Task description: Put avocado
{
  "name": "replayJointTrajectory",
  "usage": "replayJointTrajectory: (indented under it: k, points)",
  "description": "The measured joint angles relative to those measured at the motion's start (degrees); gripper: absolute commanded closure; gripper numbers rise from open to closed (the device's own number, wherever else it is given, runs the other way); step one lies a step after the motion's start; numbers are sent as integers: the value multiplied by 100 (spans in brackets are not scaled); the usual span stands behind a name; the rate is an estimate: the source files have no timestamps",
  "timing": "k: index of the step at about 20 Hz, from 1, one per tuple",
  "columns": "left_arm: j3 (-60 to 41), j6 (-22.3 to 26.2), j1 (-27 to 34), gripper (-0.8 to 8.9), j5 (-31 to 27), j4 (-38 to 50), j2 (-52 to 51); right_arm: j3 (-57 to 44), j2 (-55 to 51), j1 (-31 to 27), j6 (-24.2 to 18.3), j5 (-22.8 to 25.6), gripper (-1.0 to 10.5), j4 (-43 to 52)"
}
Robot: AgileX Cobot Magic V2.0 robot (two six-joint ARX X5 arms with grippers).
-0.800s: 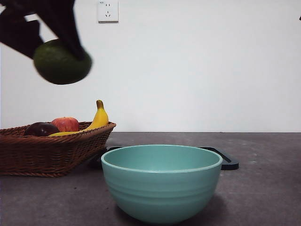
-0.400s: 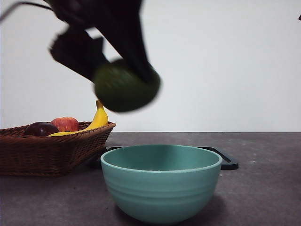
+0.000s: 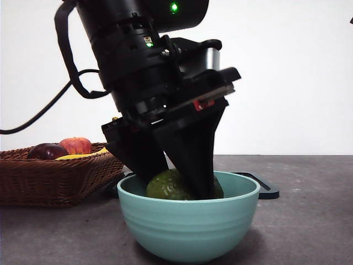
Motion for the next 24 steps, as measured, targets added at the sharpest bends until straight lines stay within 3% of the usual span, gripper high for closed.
replayJointTrajectory:
  k: [4, 7, 12, 20, 24]
  points:
    - [0, 31, -42, 543, 0, -7, 140, 0, 0, 0, 0, 0, 539, 0]
    - [0, 31, -92, 421, 2, -7, 155, 0, 0, 0, 0, 0, 539, 0]
    - [57, 11, -116, 416, 2, -79, 155, 0, 0, 0, 0, 0, 539, 0]
    - [1250, 15, -127, 416, 2, -1224, 155, 0, 0, 0, 0, 0, 539, 0]
    - [1399, 28, 105, 416, 2, -1276, -184, 0, 0, 0, 0, 2, 539, 0]
